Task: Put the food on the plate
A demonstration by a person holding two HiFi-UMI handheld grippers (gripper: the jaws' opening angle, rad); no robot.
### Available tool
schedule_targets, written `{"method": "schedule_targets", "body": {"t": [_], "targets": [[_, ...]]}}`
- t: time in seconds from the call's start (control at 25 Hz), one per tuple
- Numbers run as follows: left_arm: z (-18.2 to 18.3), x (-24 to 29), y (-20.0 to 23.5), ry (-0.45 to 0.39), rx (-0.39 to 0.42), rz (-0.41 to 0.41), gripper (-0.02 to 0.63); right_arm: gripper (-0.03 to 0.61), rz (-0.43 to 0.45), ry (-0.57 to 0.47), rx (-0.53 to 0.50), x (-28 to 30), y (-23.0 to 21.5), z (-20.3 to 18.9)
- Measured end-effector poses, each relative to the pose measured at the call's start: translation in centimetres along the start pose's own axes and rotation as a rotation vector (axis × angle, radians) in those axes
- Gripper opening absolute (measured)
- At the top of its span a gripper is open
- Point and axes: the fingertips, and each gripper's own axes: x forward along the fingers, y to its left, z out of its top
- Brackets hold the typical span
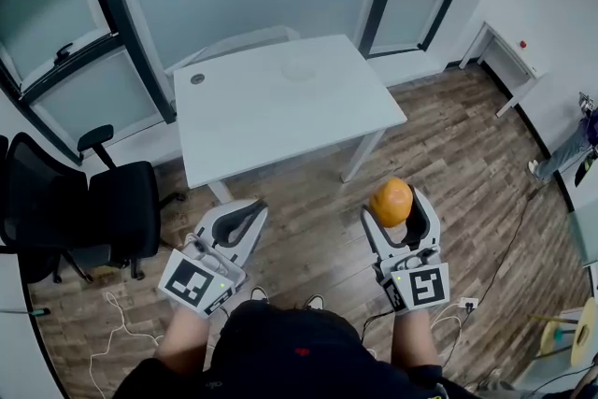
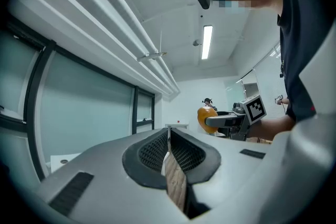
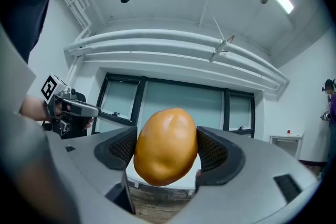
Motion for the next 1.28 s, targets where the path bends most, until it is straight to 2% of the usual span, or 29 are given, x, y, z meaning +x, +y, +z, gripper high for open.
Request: {"method": "schedule_targets", "body": {"t": [0.24,0.76,1.0,1.28], "targets": [[-0.3,-1.5,1.6,-0.001,-0.01,-0.005,0.035,0.362,-0.019,-0.002,-0.01,1.0,1.6,0.3],[-3.1,-6.8,6.3,0.007,-0.061,-0.076,0.035,0.362,-0.062,0.051,-0.054,2.5,9.2,-0.5],[-3.3,-6.4,7.3,0.005,-0.07,-0.081,0.035,0.362,-0.068,0.055,-0.07,3.5,8.9,-0.3],[-4.3,-4.1,9.4,0.034,-0.065,-0.062,0.035,0.362,-0.05,0.062,-0.035,6.7,7.4,-2.4]]}}
